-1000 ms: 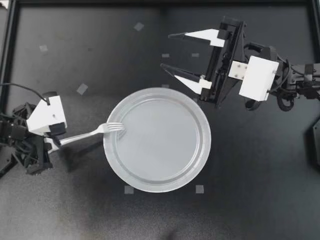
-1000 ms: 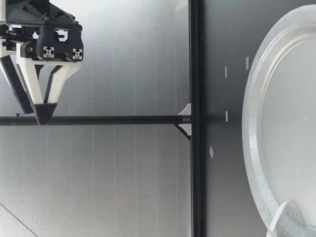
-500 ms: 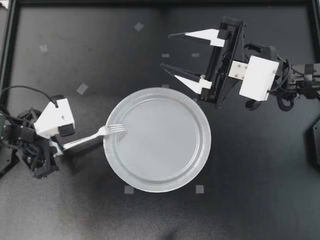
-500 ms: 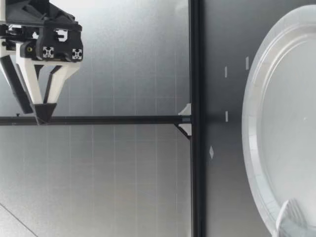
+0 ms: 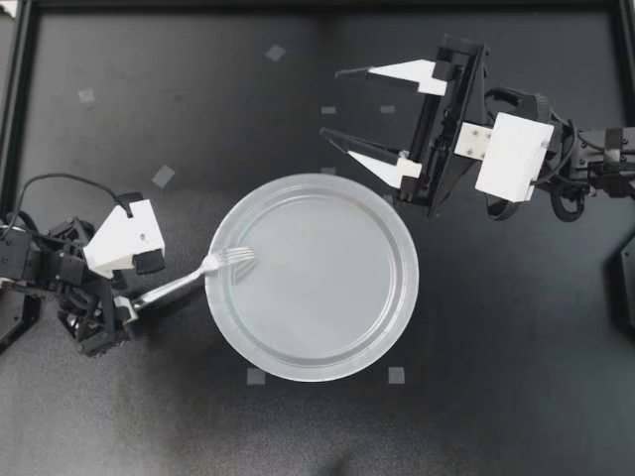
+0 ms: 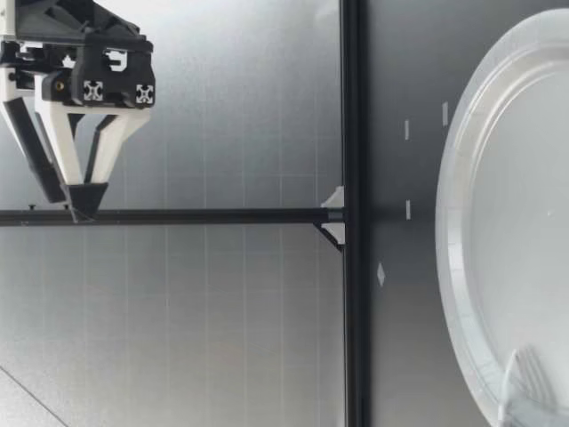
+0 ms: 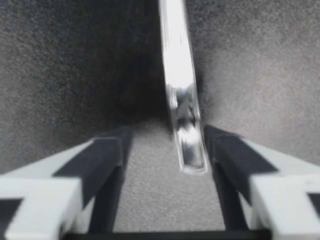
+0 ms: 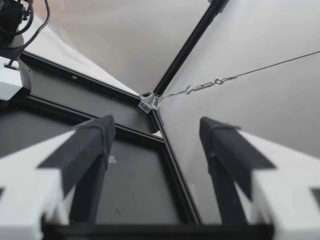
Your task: Pick up the fork and place it on the plate.
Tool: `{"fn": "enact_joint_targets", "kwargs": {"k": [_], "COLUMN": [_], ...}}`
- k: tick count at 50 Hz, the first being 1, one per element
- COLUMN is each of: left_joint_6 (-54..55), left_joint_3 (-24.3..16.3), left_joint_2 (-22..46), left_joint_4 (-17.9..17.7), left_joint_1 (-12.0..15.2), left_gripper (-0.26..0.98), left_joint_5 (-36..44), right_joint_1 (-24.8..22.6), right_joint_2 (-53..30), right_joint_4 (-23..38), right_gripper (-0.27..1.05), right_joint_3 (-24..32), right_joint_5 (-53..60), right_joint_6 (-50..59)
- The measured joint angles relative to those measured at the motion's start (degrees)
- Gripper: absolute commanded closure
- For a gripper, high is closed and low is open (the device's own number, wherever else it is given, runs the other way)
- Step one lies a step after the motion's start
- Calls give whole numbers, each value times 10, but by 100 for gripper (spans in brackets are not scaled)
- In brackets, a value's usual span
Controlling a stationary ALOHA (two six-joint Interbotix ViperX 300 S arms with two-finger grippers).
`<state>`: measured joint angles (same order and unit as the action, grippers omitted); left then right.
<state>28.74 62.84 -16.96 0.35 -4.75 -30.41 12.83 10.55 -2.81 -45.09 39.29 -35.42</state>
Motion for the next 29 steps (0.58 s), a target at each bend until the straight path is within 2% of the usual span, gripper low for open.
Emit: {"fn": "enact_joint_targets", "kwargs": {"k": [17,24,29], "left_joint_6": [-1,-18,-42], "left_joint_3": [-14,-48,-83], "left_joint_2": [-9,-43,-76], "left_joint_4": [-1,11,35], "left_joint_1": [-1,-1,0], "left_gripper": [17,17,17], "left_joint_5": [1,0,4], "right_joint_1": [0,0,0], "right_joint_2": [2,10,25], "right_joint_4": [0,-3,-8], "right_gripper": [12,12,12], "right_joint_3": [-4,-4,-4], "right_joint_5": [0,-1,-4], "right_joint_6": [0,19,96]}}
